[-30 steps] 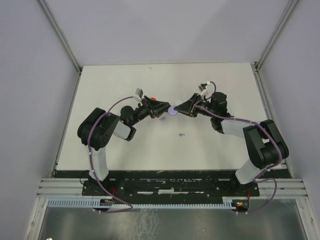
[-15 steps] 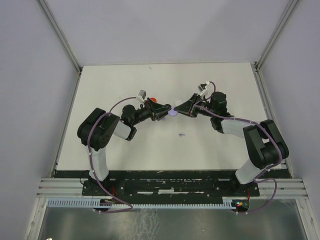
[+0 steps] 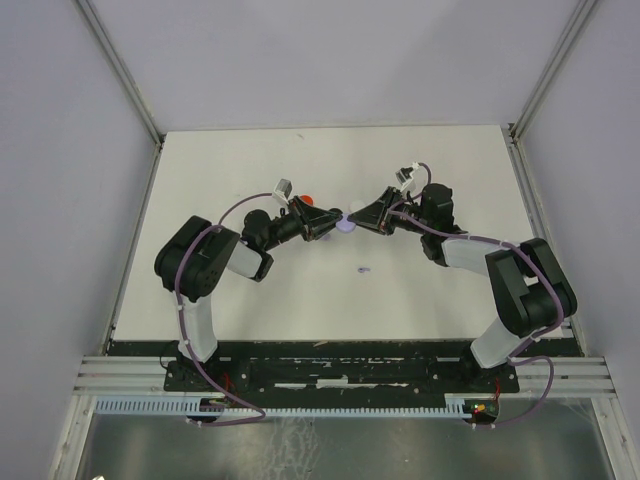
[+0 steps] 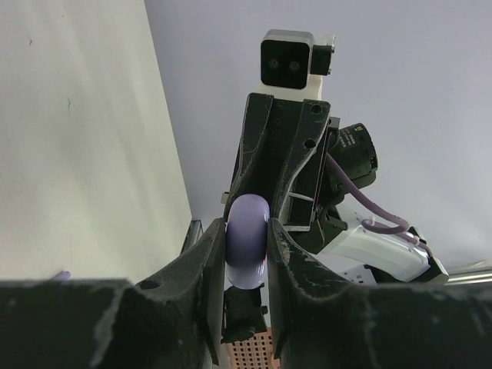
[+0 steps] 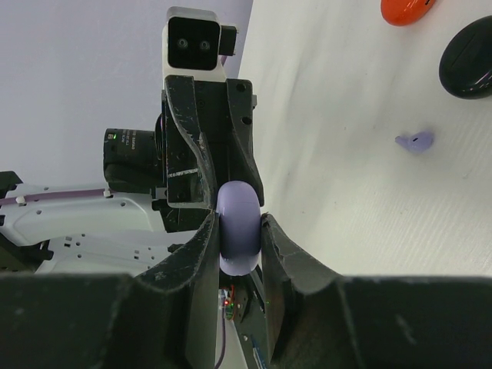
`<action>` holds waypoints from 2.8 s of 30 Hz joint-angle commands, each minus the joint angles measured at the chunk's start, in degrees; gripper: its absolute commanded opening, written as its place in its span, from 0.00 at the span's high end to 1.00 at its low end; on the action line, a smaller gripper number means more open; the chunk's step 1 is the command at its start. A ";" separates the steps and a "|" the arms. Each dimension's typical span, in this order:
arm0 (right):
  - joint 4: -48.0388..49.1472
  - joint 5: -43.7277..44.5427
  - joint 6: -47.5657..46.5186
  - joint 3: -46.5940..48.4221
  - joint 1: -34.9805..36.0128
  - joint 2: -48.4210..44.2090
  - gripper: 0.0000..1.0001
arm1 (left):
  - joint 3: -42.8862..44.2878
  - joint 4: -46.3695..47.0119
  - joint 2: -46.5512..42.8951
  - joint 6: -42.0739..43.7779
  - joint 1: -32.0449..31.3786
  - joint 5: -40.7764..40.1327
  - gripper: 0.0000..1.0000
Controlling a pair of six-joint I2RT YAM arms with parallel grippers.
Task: Insert the wireless bluetooth earbuds into the charging case
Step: Pick up the charging case at the center of the board, then open the charging case.
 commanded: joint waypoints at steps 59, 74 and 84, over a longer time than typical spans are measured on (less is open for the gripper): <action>-54.18 49.92 -44.28 24.83 17.86 -6.08 0.01 | -6.93 -31.52 -22.13 14.81 0.07 -15.31 0.97; -51.77 47.95 -43.31 24.25 18.76 -2.51 0.01 | -4.79 -31.26 -20.50 14.76 -1.51 -14.94 0.97; -52.64 49.88 -43.14 23.93 20.19 -2.83 0.01 | -4.21 -31.33 -20.47 14.73 -1.56 -15.00 0.97</action>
